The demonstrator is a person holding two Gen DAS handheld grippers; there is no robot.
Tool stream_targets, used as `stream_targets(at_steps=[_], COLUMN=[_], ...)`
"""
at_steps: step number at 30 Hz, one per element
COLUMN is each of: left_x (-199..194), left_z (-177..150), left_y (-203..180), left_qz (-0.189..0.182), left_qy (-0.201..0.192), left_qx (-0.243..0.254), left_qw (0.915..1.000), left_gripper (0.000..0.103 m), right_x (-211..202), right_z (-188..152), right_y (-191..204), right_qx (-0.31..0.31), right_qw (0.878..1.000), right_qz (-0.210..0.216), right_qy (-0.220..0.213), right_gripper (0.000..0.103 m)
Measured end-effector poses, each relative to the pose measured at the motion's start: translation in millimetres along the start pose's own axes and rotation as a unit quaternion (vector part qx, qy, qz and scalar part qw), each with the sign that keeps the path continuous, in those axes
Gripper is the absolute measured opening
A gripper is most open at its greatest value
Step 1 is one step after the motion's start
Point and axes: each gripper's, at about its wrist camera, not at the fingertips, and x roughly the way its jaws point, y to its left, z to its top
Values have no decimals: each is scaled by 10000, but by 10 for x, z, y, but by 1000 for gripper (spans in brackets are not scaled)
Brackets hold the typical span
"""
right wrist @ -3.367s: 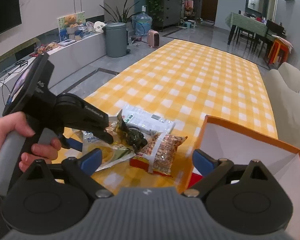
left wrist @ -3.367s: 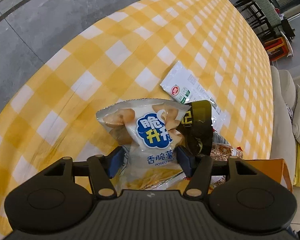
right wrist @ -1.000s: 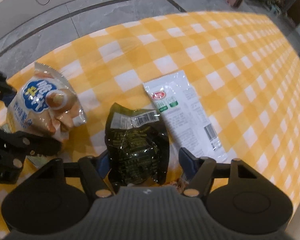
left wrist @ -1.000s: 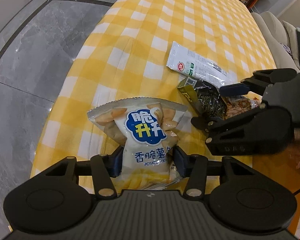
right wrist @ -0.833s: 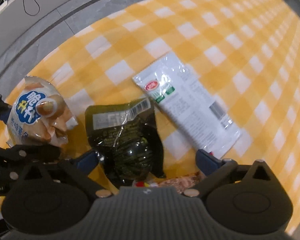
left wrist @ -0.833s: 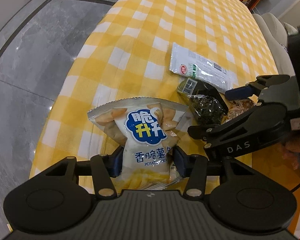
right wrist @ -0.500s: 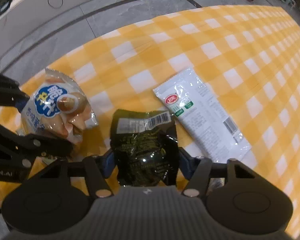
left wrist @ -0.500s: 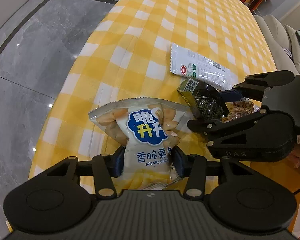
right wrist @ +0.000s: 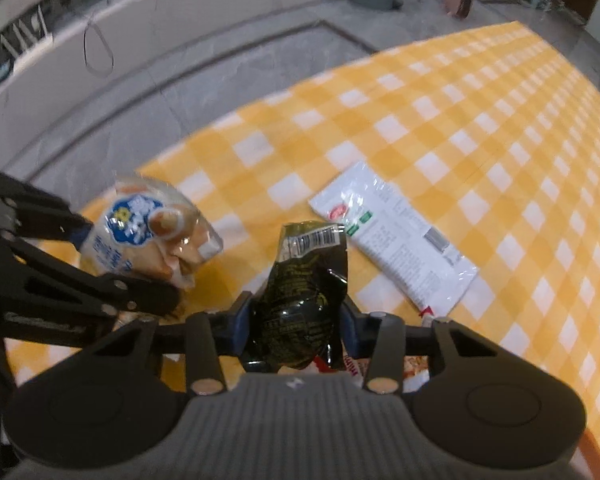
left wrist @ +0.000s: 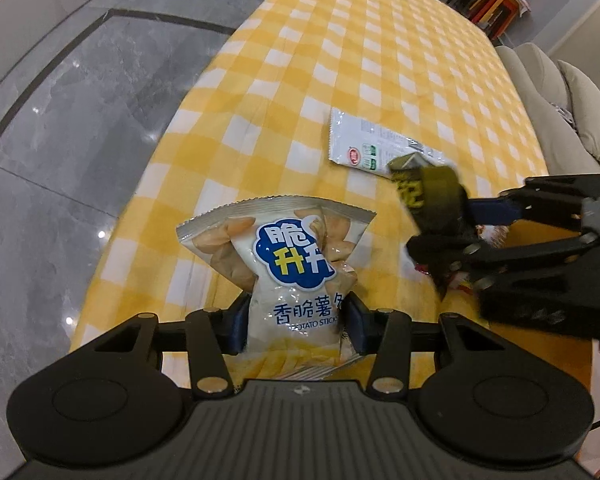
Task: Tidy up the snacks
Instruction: 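Carry both bags to the box and open the right tool over it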
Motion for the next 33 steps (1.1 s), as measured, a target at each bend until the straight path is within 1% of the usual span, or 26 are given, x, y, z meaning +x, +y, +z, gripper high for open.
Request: stream_targets(at_steps=[5, 9, 11, 13, 18, 19, 21, 23, 24, 25, 28, 29, 31, 33], left_x=[-117, -276, -382, -520, -892, -939, -1045, -1138, -1174, -1201, -1206, -1180, -1086, -980], left_z=[-70, -100, -102, -92, -70, -70, -85, -114, -129, -153, -221, -248, -310, -380], left_y=[-17, -71, -113, -176, -389, -452, -603, -809, -924, -1043, -1366, -1439, -1584, -1724], left_qz=[-25, -123, -196, -275, -537, -603, -887, -1175, -1243, -1266, -1357, -1400, -1495, -1486], left_qy=[-117, -269, -397, -568, -958, -1013, -1124, -1198, -1226, -1246, -1244, -1216, -1194, -1160], left_qx=[48, 39, 35, 110, 171, 179, 180, 358, 454, 554, 839, 940, 1134, 1315], left_qw=[9999, 9996, 9990, 9979, 9938, 9929, 9895, 9852, 9836, 9825, 9793, 9782, 9749, 9732], left_gripper=[53, 53, 53, 53, 53, 53, 53, 53, 53, 53, 53, 53, 53, 53], right_x=[-471, -873, -1106, -1306, -1807, -1868, -1992, -2059, -2082, -2093, -2048, -2006, -1902, -1764], right_z=[-99, -184, -266, -362, -762, -832, -1034, -1215, -1328, -1418, -1643, -1706, -1798, -1848], right_y=[-42, -50, -79, -110, -259, -295, -379, -472, -531, -568, -688, -726, -774, -823], right_qx=[553, 1003, 1318, 1524, 2171, 2251, 2463, 2731, 2893, 2963, 3114, 3150, 3088, 2955], right_qw=[9964, 9880, 9814, 9767, 9616, 9595, 9535, 9458, 9406, 9382, 9336, 9333, 9365, 9410], right_qz=[190, 409, 503, 462, 90, 11, -212, -251, -303, -443, -807, -898, -1106, -1354], right_qy=[-621, -1099, -1301, -1441, -1679, -1697, -1721, -1739, -1749, -1733, -1577, -1472, -1241, -941], right_gripper=[43, 43, 43, 43, 43, 43, 44, 44, 44, 44, 44, 44, 44, 44])
